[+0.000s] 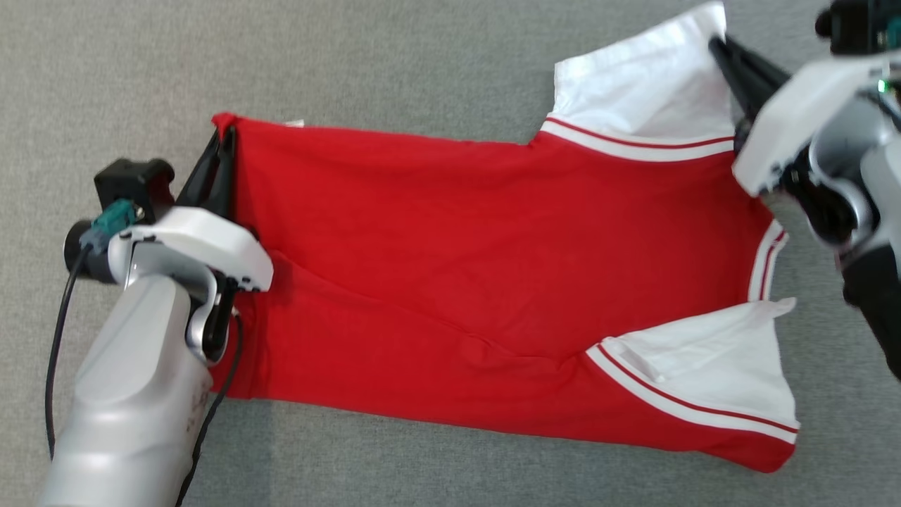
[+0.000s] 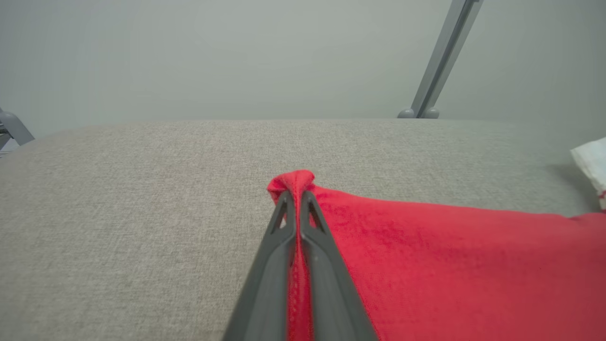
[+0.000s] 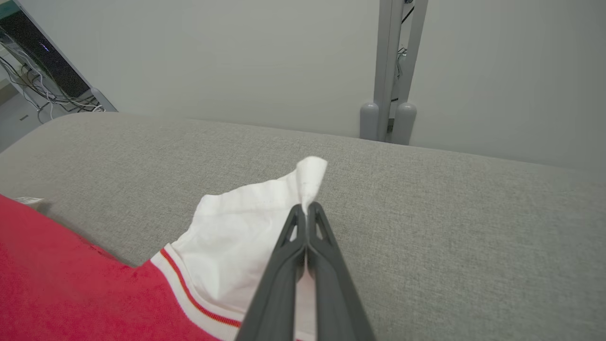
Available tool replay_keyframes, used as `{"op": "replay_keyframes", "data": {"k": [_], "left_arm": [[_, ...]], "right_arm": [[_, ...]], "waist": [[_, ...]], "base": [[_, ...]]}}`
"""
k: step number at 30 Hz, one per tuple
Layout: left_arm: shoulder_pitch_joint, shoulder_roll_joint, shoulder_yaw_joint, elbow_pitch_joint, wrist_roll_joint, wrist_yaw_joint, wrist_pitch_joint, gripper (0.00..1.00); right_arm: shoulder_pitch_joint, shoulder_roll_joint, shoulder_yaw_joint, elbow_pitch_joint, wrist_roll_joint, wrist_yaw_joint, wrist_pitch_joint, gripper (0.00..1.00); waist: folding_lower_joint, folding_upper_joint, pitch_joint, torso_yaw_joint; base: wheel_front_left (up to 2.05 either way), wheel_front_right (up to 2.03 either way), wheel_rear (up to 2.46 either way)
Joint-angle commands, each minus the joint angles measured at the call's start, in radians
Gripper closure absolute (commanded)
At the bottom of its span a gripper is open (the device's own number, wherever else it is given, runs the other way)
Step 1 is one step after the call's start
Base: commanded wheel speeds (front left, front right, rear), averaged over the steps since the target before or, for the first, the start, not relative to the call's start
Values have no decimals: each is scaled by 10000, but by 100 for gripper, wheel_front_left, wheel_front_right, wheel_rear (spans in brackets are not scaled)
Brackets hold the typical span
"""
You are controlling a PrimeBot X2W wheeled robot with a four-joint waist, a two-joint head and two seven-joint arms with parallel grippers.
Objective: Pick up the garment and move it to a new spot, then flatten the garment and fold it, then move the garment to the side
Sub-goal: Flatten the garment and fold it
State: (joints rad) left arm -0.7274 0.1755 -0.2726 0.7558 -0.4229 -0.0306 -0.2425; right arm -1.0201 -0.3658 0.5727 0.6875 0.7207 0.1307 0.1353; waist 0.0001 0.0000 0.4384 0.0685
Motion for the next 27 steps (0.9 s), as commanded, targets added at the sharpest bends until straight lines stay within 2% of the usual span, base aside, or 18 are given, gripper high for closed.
{"op": "replay_keyframes", "data": {"k": [1,7,12,18,27], "left_arm": [[333,159,48,-160,-90,36,-26,100],[1473,499,150,-929,-261,162,110,100],[2409,681,263,-1694,-433,364,292,100],[3656,897,519,-2695,-759,646,481,100],[5057,742,743,-3373,-1177,1035,498,100]], "right_arm": [[743,-406,112,-573,416,3,-334,100],[3114,-1374,40,-2541,1211,3,-1214,100],[4919,-1623,-491,-3919,1382,3,-1527,100],[6718,-1359,-1217,-5111,1006,3,-1343,100],[8113,-558,-2037,-5508,302,3,-1198,100]], "waist": [[-1,0,-456,-268],[-1,0,-1153,-596],[-1,0,-1655,-797],[-1,0,-2005,-986],[-1,0,-2270,-1016]], "base": [[0,0,0],[0,0,0],[0,0,0],[0,0,0],[0,0,0]]}}
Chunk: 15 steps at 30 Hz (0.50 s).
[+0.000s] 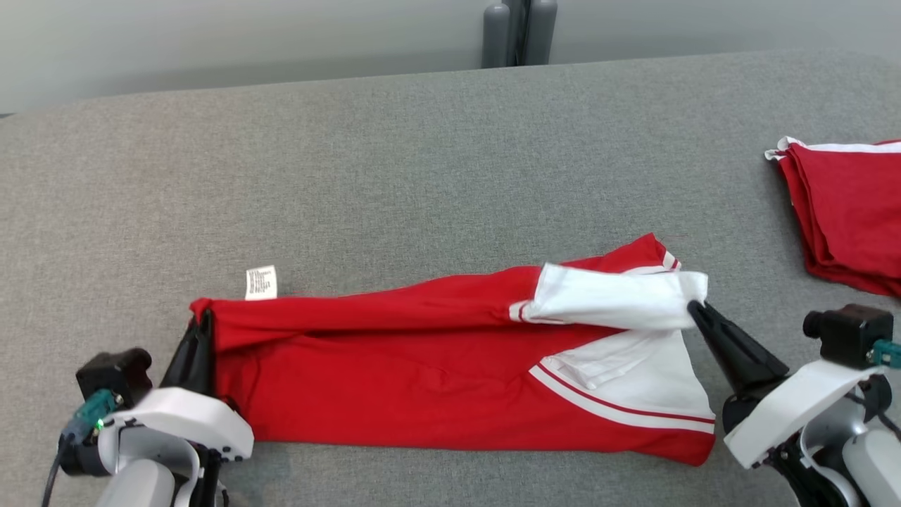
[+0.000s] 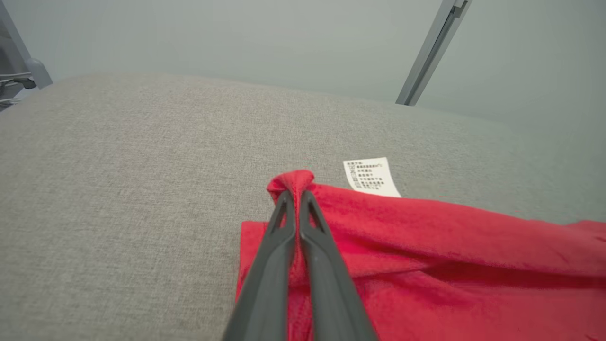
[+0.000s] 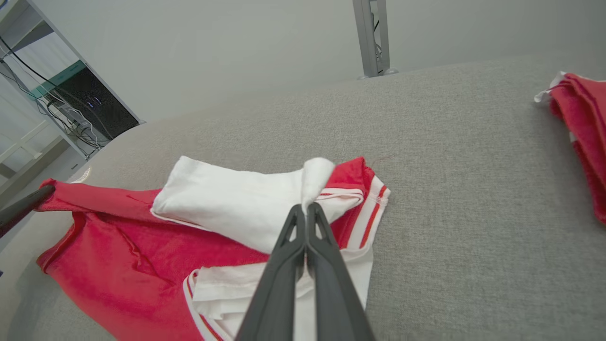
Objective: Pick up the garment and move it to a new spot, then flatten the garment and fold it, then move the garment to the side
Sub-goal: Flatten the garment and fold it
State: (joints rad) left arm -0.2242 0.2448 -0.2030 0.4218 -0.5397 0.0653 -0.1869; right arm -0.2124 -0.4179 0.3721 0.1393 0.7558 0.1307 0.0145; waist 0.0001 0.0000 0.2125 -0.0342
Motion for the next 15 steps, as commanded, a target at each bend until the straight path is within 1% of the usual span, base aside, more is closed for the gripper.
{"op": "replay_keyframes", "data": {"k": [1,2,3,5,6,7,12,15], "left_arm": [[145,2,43,-72,-45,86,-77,100],[254,-51,51,-109,-76,116,-101,100],[364,-106,65,-151,-132,162,-124,88],[597,-198,138,-238,-228,213,-209,42],[720,-237,187,-314,-278,246,-279,18],[855,-281,226,-365,-352,240,-318,0],[1746,-570,559,-903,-849,147,-522,0],[2285,-588,820,-1417,-879,374,-619,0]], "right_arm": [[165,42,-120,-8,-146,3,-22,97],[302,137,-221,2,-237,3,-77,81],[427,220,-257,4,-339,3,-101,70],[630,357,-367,38,-479,3,-180,45],[748,425,-414,40,-542,3,-213,13],[886,481,-458,49,-586,3,-272,0],[1547,683,-829,117,-733,3,-501,0],[1885,782,-1243,113,-768,3,-645,0]], "waist": [[-1,0,-51,30],[-1,0,-93,47],[-1,0,-128,59],[-1,0,-196,87],[-1,0,-231,108],[-1,0,-269,130],[-1,0,-398,189],[-1,0,-423,232]], "base": [[0,0,0],[0,0,0],[0,0,0],[0,0,0],[0,0,0],[0,0,0],[0,0,0],[0,0,0]]}}
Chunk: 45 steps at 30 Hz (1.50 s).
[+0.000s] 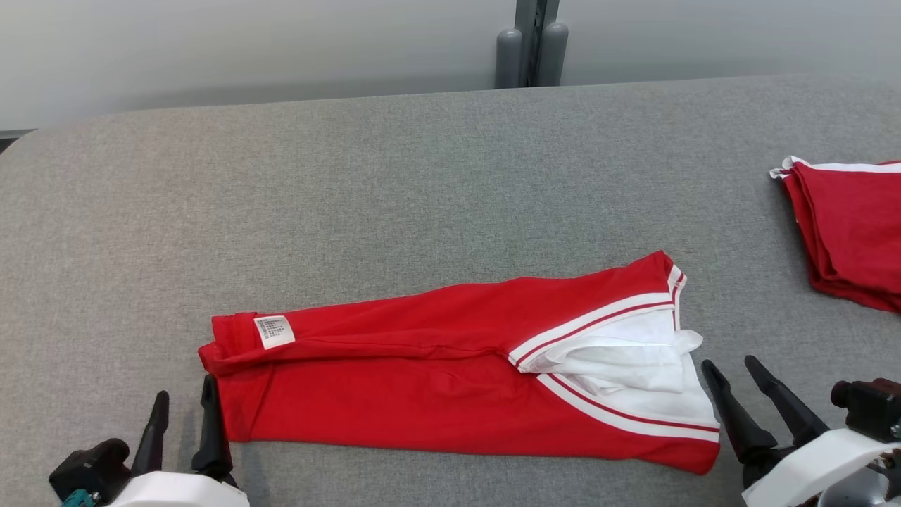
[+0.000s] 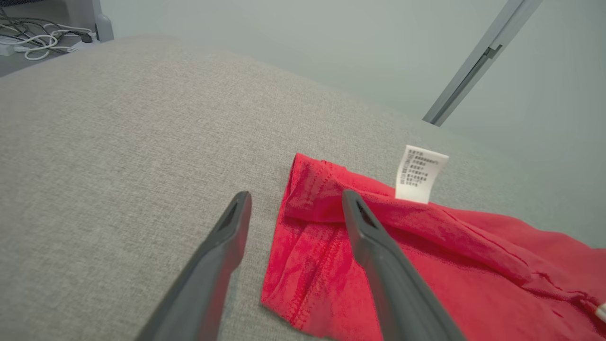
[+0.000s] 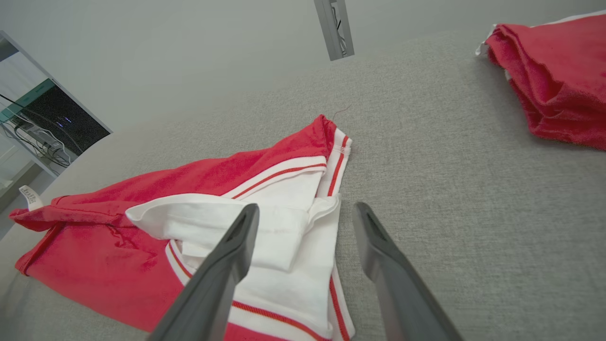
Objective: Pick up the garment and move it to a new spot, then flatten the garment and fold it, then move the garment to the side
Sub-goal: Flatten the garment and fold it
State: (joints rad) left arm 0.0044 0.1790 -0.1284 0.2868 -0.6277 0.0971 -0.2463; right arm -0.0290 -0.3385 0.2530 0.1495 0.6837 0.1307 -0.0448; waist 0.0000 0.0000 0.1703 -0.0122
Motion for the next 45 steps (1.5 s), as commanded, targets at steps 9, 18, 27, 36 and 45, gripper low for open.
{"op": "replay_keyframes", "data": {"k": [9,18,27,36,45], "left_arm": [[88,-171,539,-1307,621,395,-188,0],[-384,-633,611,-1905,1523,266,-197,0],[-477,-882,676,-2045,2080,127,-199,0],[-492,-1105,938,-2232,2473,-27,-199,0],[-402,-1209,1099,-2281,2562,-105,-199,0]], "right_arm": [[672,165,-1330,-627,-387,3,6,0],[450,494,-2019,-1092,-975,3,629,0],[-613,1014,-2099,391,-1391,3,2007,0],[-2009,1504,-1993,3205,-1983,3,3010,0],[-2281,1853,-1655,3996,-1803,7,3559,0]], "waist": [[0,0,-150,125],[0,0,-356,161],[0,0,-374,498],[0,0,-266,1192],[0,0,-196,1492]], "base": [[0,0,0],[0,0,0],[0,0,0],[0,0,0],[0,0,0]]}}
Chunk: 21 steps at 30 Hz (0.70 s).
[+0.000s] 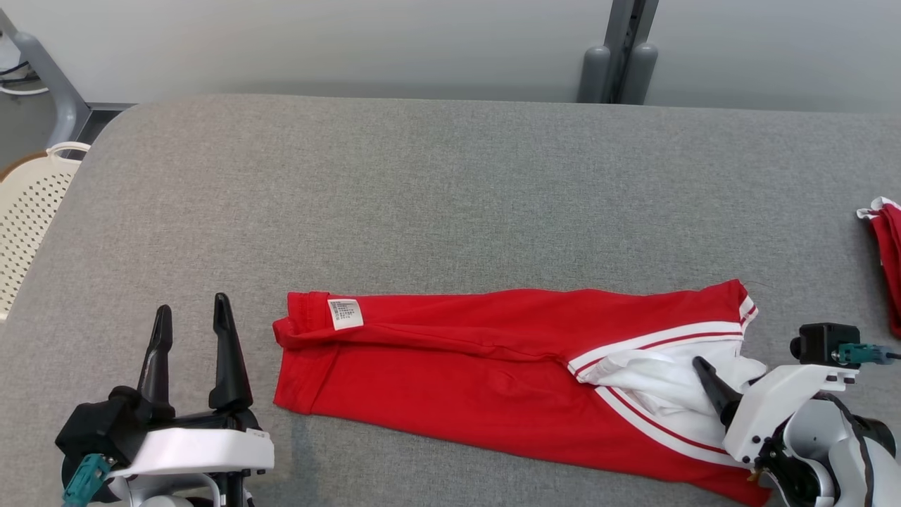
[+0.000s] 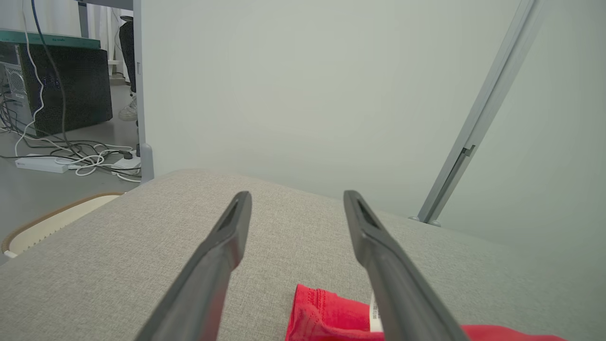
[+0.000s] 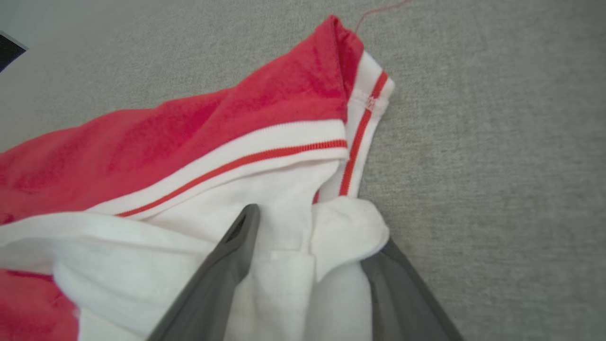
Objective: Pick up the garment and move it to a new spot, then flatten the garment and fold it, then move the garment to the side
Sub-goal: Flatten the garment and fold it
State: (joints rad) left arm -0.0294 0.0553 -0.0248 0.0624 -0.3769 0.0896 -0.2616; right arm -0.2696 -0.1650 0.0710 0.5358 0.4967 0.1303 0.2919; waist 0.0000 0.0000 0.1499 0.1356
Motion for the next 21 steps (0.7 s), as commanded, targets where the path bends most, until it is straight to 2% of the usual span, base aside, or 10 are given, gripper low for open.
{"op": "replay_keyframes", "data": {"k": [1,3,4,5,8,9,21], "left_arm": [[-55,20,82,-41,63,-39,-46,0],[-36,4,113,-61,69,-51,-46,0],[-27,0,142,-68,76,-50,-46,0],[-27,-6,169,-64,74,-52,-46,0],[-62,-15,215,-22,97,-80,-46,0],[-72,-16,214,-13,106,-89,-46,0],[-48,-23,262,-46,167,-63,-46,0]], "right_arm": [[155,123,247,99,89,17,240,0],[219,134,429,7,97,19,309,0],[237,126,512,-50,74,19,324,29],[246,120,593,-101,42,19,324,53],[202,102,690,-226,-85,17,175,80],[156,104,696,-262,-116,16,119,100],[-72,-476,385,-1003,328,5,-6,100]], "waist": [[0,0,16,20],[0,0,29,14],[0,0,36,2],[0,0,44,-17],[0,0,54,-97],[0,0,54,-131],[0,0,14,-666]], "base": [[0,0,0],[0,0,0],[0,0,0],[0,0,0],[0,0,0],[0,0,0],[0,0,0]]}}
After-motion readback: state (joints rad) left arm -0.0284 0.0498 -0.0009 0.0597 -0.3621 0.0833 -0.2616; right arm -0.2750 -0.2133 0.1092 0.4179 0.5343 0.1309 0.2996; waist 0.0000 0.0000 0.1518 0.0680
